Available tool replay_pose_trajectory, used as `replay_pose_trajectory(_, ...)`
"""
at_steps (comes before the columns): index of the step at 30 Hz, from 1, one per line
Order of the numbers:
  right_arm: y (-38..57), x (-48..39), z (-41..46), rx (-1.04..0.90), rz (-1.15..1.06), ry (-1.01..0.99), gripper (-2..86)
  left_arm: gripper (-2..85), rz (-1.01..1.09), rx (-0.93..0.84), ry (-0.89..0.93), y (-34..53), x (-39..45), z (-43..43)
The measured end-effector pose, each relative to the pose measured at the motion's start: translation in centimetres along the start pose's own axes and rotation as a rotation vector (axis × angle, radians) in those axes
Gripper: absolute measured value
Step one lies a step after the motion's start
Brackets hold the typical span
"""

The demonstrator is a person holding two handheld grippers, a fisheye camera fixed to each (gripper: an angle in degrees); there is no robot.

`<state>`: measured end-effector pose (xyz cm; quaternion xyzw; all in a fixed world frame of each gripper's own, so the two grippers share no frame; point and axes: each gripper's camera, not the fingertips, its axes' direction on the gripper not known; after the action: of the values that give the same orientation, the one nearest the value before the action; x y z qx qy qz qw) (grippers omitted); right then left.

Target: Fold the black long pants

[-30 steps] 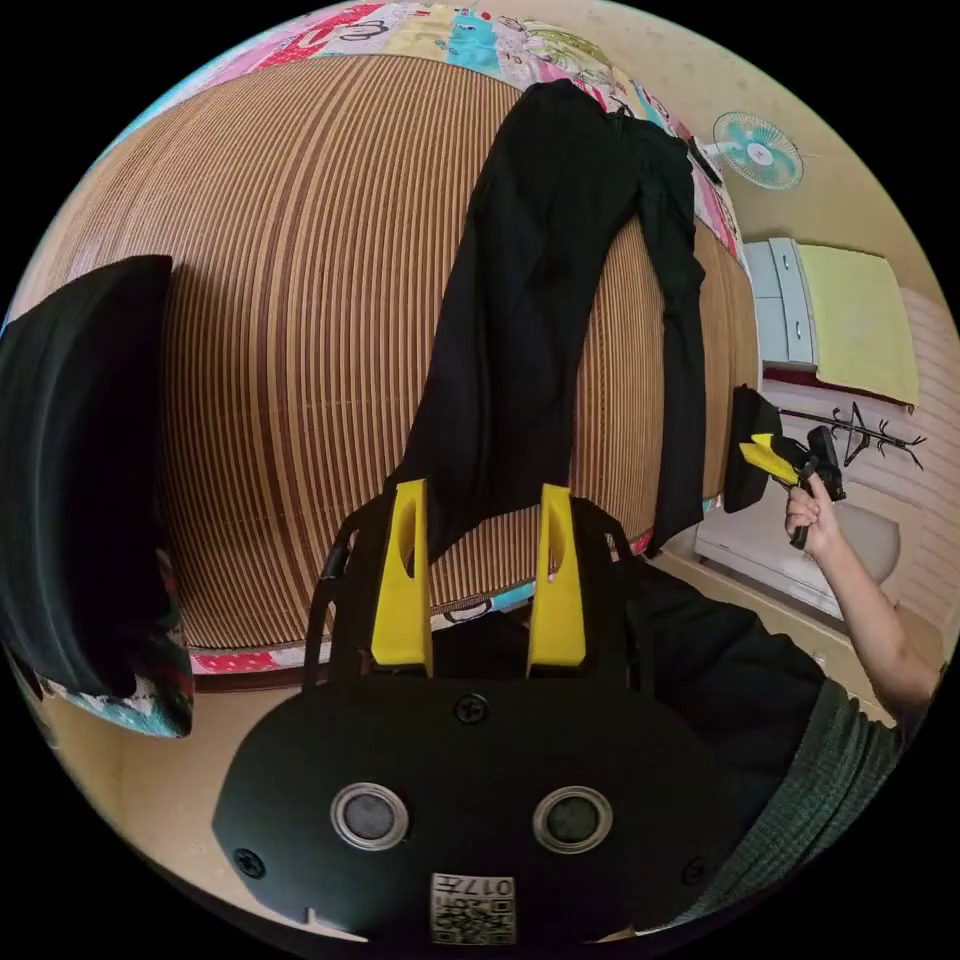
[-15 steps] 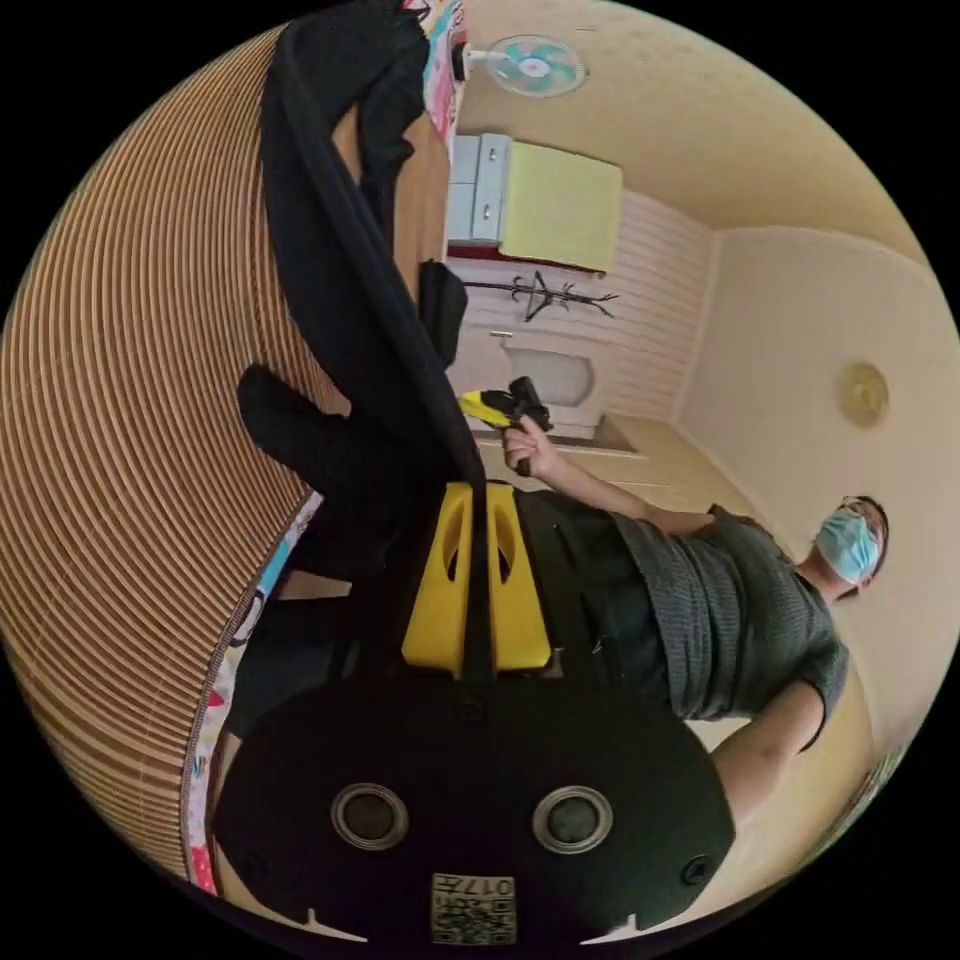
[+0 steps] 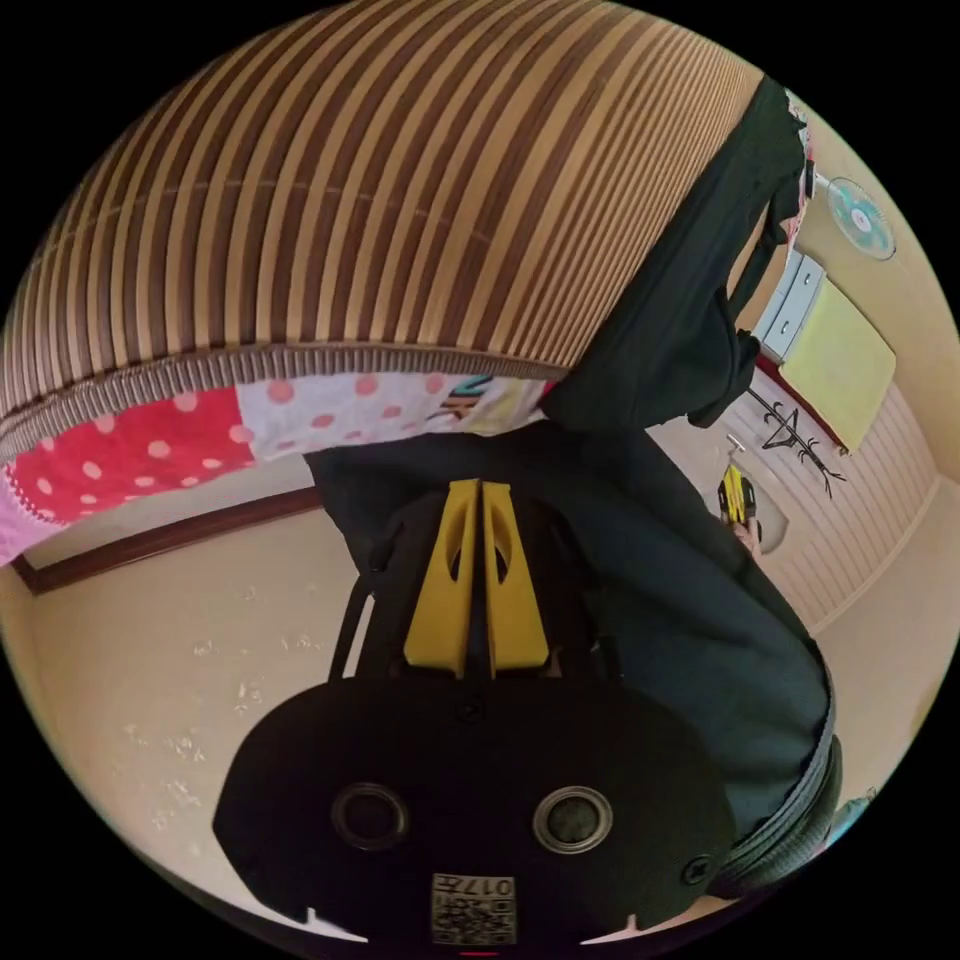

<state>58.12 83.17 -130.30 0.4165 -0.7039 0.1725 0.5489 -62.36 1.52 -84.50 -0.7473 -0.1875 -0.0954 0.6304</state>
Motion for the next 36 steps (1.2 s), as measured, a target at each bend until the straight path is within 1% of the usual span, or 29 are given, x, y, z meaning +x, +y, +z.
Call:
replay_pose_trajectory(4, -0.3, 1.1, -3.7, 0.047, 0.115, -0.06, 2.3, -1.0, -0.072, -0.042, -0.073, 3.2, -4.6, 1.8)
replay_pose_trajectory(7, -0.7, 1.5, -5.8, 0.049, 0.213, -0.146, 2.5, -0.9, -0.103, 0.029, -0.053, 5.3, -6.3, 1.9)
replay_pose_trajectory(9, -1.8, 1.4, -7.3, 0.04, 0.261, -0.272, 2.5, -0.8, -0.075, 0.108, -0.022, 6.2, -5.8, 1.8)
replay_pose_trajectory(10, -2.1, 1.2, -7.6, 0.03, 0.268, -0.299, 2.4, -0.7, -0.05, 0.143, -0.004, 6.5, -5.1, 1.9)
replay_pose_trajectory(12, -3.5, -0.1, -8.9, -0.016, 0.263, -0.358, 2.3, -0.1, -0.002, 0.168, 0.009, 6.5, -3.4, 2.4)
replay_pose_trajectory(16, -5.9, -3.1, -11.5, -0.118, 0.169, -0.361, 2.1, 3.7, 0.153, 0.232, -0.063, 5.3, 3.6, 3.6)
replay_pose_trajectory(20, -8.4, -5.4, -16.0, -0.182, 0.064, -0.282, 2.1, 6.1, 0.323, 0.279, -0.134, 3.4, 12.3, 5.6)
replay_pose_trajectory(21, -9.1, -5.7, -17.4, -0.197, 0.043, -0.244, 2.2, 6.3, 0.338, 0.283, -0.152, 3.1, 13.4, 6.0)
replay_pose_trajectory(24, -9.9, -5.7, -20.7, -0.218, 0.033, -0.146, 2.2, 11.4, 0.368, 0.285, -0.259, 1.6, 18.0, 8.6)
replay_pose_trajectory(26, -10.2, -5.1, -22.5, -0.222, 0.049, -0.141, 2.2, 15.1, 0.373, 0.27, -0.334, 0.3, 20.4, 11.1)
replay_pose_trajectory(28, -10.3, -4.4, -24.1, -0.223, 0.061, -0.195, 2.3, 14.7, 0.353, 0.238, -0.366, -1.1, 21.4, 13.2)
replay_pose_trajectory(30, -10.3, -3.0, -25.8, -0.24, 0.099, -0.286, 2.4, 10.9, 0.262, 0.174, -0.375, -3.0, 21.0, 15.2)
replay_pose_trajectory(31, -10.3, -2.6, -26.1, -0.248, 0.112, -0.307, 2.4, 7.9, 0.189, 0.114, -0.369, -4.0, 20.3, 16.5)
replay_pose_trajectory(33, -10.3, -0.8, -27.6, -0.277, 0.16, -0.367, 2.7, 4.6, 0.128, 0.094, -0.353, -4.4, 19.7, 17.6)
replay_pose_trajectory(35, -10.4, 0.3, -28.7, -0.282, 0.184, -0.38, 3.0, 3.1, 0.17, 0.043, -0.214, -4.3, 19.7, 18.7)
replay_pose_trajectory(36, -10.6, 1.0, -29.4, -0.282, 0.194, -0.377, 3.3, 3.0, 0.2, 0.039, -0.183, -4.0, 20.0, 18.9)
